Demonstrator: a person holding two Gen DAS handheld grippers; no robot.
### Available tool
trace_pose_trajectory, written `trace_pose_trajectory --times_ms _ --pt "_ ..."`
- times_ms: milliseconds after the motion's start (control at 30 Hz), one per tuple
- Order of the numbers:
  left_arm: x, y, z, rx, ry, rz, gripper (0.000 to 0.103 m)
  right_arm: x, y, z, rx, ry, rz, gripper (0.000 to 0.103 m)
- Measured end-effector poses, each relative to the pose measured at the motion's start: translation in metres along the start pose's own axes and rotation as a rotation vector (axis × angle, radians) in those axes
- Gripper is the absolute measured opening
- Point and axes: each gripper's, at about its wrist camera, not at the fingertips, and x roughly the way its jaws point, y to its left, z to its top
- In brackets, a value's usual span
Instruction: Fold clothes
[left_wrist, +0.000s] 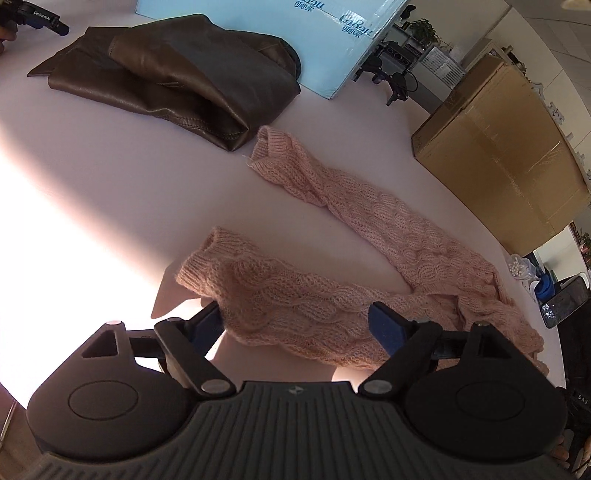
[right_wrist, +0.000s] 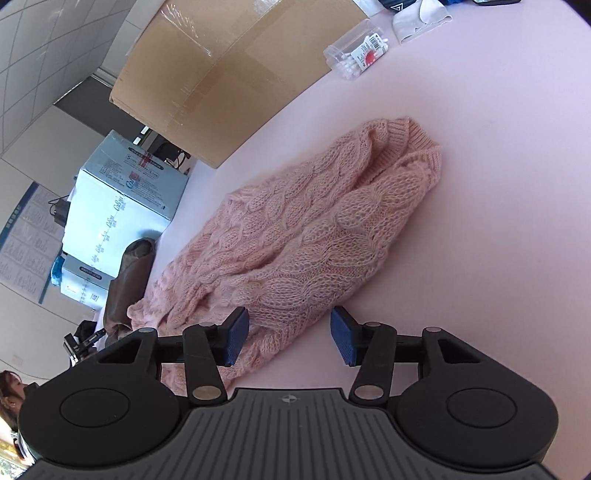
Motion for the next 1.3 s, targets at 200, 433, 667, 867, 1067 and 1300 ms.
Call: trace_pose_trajectory --times_ms 200,433,667,867,1067,1300 --pt "-0.004 0.016 0.003 -0.076 0.008 0.038 0.02 0.002 -0.015 0.002 0.052 0.006 0.051 0.011" --pt "0.0 0.025 0.005 -0.144 0.016 0.003 0.01 -0.008 -0.016 0.002 0.042 -0.011 0.068 0.01" --pt "-0.002 0.016 0.006 -0.121 0.007 0.014 0.006 -0.01 -0.015 0.0 0.04 -0.028 0.075 0.009" --pt "-0.006 0.019 0.003 -0.143 -0.001 -0.003 0.006 -0.016 -0.013 0.0 0.04 -0.04 0.098 0.009" --pt "-0.011 0.015 0.019 -0.14 -0.038 -0.03 0.006 -0.017 -0.01 0.009 0.053 -0.055 0.14 0.009" --pt "0.008 0.001 0.059 -0.11 -0.085 -0.033 0.006 0.001 0.008 0.043 0.064 -0.089 0.18 0.008"
